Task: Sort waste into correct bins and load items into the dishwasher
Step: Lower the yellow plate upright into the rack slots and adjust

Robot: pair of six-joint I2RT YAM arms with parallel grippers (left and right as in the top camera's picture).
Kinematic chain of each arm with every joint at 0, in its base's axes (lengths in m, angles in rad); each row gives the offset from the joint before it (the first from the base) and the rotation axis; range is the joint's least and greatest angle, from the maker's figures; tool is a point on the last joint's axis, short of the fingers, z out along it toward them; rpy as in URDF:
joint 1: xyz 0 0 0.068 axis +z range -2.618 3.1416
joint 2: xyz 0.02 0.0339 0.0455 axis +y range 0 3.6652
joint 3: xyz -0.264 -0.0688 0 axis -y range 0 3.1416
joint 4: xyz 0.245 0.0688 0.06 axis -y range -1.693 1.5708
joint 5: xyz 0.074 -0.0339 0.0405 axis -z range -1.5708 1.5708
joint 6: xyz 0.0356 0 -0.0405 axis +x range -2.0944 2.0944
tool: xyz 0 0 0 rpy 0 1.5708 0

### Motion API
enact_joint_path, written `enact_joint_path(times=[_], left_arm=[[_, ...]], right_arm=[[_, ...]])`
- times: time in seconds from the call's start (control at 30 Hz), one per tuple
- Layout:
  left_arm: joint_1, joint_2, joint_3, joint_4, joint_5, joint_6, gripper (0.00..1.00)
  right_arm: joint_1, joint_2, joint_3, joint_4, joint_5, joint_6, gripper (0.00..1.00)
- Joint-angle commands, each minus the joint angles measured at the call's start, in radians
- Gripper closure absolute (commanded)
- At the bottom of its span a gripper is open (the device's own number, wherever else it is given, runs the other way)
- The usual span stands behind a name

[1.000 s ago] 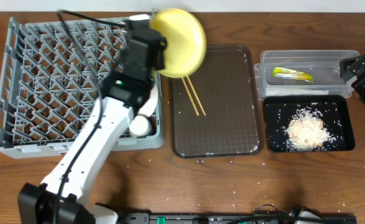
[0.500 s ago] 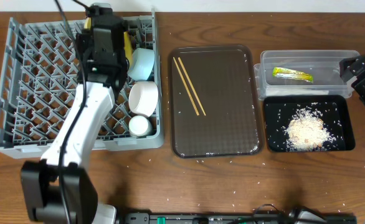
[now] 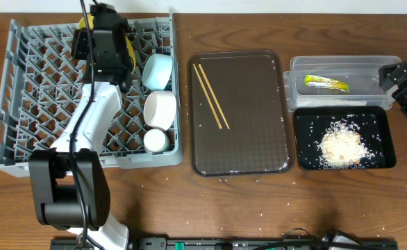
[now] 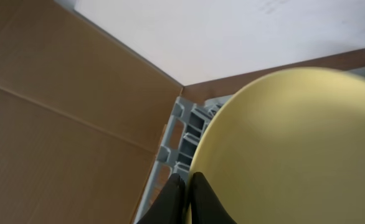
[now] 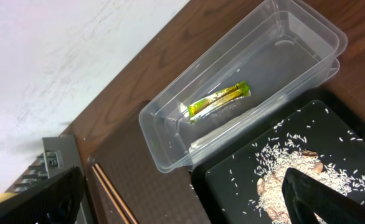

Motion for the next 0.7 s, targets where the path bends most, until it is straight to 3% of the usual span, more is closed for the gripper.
enact_joint_path(times=[0.0, 0.27, 0.3, 0.37, 0.4, 0.53, 0.6, 0.67], left_arm=[[0.018, 0.008, 0.006, 0.016, -0.018, 0.014, 0.93], [0.014, 0.008, 0.005, -0.066, 0.064, -0.029, 0.92], [0.013, 0.008, 0.005, -0.082, 0.079, -0.043, 0.88], [0.010, 0.008, 0.005, -0.104, 0.102, -0.072, 0.67], [0.006, 0.008, 0.005, -0.106, 0.103, -0.085, 0.64], [-0.011, 0.008, 0.005, -0.114, 0.102, -0.085, 0.63], [-0.019, 0.008, 0.005, -0.130, 0.121, -0.148, 0.63], [-0.018, 0.008, 0.005, -0.187, 0.225, -0.232, 0.74]], right_arm=[[-0.004, 0.002, 0.014, 0.000, -0.003, 0.003, 0.01], [-0.004, 0.002, 0.014, 0.000, -0.003, 0.003, 0.01], [-0.004, 0.002, 0.014, 0.000, -0.003, 0.003, 0.01], [-0.004, 0.002, 0.014, 0.000, -0.003, 0.003, 0.01], [-0.004, 0.002, 0.014, 0.000, -0.003, 0.003, 0.01], [-0.004, 0.002, 0.014, 0.000, -0.003, 0.003, 0.01], [-0.004, 0.002, 0.014, 0.000, -0.003, 0.003, 0.01], [-0.004, 0.002, 0.014, 0.000, -0.003, 0.003, 0.01]])
